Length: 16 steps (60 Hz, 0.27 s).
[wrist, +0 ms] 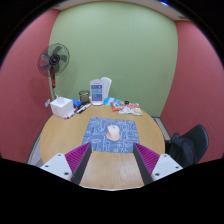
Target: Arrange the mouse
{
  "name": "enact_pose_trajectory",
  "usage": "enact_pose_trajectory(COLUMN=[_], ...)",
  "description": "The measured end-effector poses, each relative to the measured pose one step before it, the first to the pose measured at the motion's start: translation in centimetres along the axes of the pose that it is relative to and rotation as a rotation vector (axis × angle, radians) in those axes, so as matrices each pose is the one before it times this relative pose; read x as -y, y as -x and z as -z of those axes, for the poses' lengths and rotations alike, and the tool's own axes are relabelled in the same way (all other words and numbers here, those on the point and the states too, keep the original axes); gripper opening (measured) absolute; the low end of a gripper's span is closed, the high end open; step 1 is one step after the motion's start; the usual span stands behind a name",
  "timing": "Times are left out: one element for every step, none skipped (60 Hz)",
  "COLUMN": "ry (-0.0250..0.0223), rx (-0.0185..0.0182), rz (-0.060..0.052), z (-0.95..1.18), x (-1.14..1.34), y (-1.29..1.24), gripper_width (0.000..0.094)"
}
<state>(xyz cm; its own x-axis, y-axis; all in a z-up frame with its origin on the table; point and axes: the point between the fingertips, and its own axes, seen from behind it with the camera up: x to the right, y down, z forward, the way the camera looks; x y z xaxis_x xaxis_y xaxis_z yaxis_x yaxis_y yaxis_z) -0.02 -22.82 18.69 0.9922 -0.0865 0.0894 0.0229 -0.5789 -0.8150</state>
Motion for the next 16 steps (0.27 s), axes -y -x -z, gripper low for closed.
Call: enact_pose_trajectory(ry=[0.00213,0.00342,0.00306,0.00122,-0.00121,-0.00009,0.00000,0.00033,-0.00002,-0.00148,-0.00208,-0.00155,-0.00067,0.00010,-0.00001,0.00011], rx=[-0.00033,0.00073,-0.00022,-0.00057,-0.00273,-0.00196,-0.00163,-0.00002,0.00123,0.00155,0.00095,0.00029,-0.00087,-0.00006,0.00020,0.00046], rz=[-0.0054,-0.0050,-0.0008,-0.0004,0.0015,0.0031,0.0022,0.0011,-0.0006,-0.0025,-0.0034,-0.0018,-0.0034,-0.0018,-0.0003,-0.0001], z=[0.470,0.462,0.528,0.351,0.316,0.318,0.325,0.296,0.267,0.244,0.230,0.310,0.117,0.121,0.110,0.109], x=[-0.307,-0.324,-0.285,-0.228,-0.231,-0.174,-0.198,-0.181,-0.144,-0.105,-0.054,-0.101,-0.095,-0.091,-0.093,-0.074], y=[0.090,0.079,0.072,0.039,0.021,0.025,0.088,0.089,0.100,0.080,0.036,0.030,0.030,0.020,0.029,0.001], gripper_width=[0.0843,0.0842,0.0843,0.0841,0.0841,0.0843,0.0842,0.0842,0.0842,0.0841,0.0841,0.0842,0.0842,0.0842,0.0841,0.0841])
